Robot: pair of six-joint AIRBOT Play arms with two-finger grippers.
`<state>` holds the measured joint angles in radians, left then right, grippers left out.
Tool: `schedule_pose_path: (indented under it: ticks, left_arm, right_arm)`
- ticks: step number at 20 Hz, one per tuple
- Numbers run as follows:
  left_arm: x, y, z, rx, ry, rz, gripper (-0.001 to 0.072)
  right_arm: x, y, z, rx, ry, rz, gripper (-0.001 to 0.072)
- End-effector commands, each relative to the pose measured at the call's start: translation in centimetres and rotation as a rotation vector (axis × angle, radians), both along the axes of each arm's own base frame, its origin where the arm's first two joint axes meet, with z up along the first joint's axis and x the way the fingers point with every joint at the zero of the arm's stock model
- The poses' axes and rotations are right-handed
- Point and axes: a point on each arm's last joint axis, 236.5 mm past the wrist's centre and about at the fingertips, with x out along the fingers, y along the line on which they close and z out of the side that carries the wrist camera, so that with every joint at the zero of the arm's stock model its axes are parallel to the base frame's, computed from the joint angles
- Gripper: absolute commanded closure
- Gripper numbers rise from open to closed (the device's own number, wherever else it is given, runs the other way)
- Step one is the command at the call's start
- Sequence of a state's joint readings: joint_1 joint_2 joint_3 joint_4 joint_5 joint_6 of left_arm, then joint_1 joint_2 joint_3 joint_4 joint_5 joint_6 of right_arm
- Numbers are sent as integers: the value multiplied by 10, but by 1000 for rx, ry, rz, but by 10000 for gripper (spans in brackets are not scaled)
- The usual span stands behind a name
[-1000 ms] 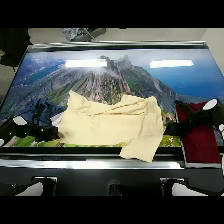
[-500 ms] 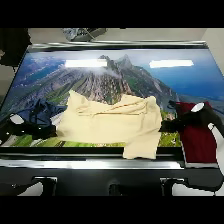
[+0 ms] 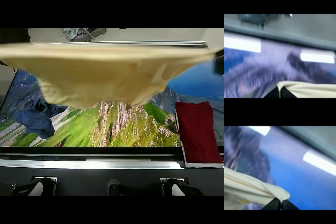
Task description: Fold the shirts.
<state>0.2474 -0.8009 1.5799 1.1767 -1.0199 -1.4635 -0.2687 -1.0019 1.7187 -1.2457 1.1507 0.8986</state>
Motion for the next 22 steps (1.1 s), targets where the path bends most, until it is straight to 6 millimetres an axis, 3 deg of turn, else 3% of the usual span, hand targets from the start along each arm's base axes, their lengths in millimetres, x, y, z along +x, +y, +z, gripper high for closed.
schedule_pose_path:
  ticks: [1,4,7,11,13,14,16,19,22]
  left_arm:
    - [-119,-28,148,0,-429,7,682]
    - [-148,-35,158,6,-481,7,682]
    - [-148,-35,158,7,-480,6,683]
    - [-131,-30,146,11,-423,12,682]
    - [-99,-23,107,25,-255,10,682]
    - [-78,-18,77,26,-132,9,682]
    - [-27,-8,4,44,119,-27,682]
    - [46,9,-138,5,491,-77,682]
    - [91,22,-276,-64,774,-97,683]
  right_arm:
    - [-131,14,170,-198,-521,-89,673]
    - [-183,21,183,-242,-578,-117,672]
    - [-207,23,190,-238,-617,-137,672]
    - [-205,19,174,-223,-547,-149,672]
    - [-184,12,150,-188,-438,-156,672]
    - [-167,8,127,-182,-337,-144,672]
    - [-123,-2,55,-142,-35,-111,672]
    - [-45,1,-72,-2,420,20,674]
    - [23,16,-223,95,786,84,674]
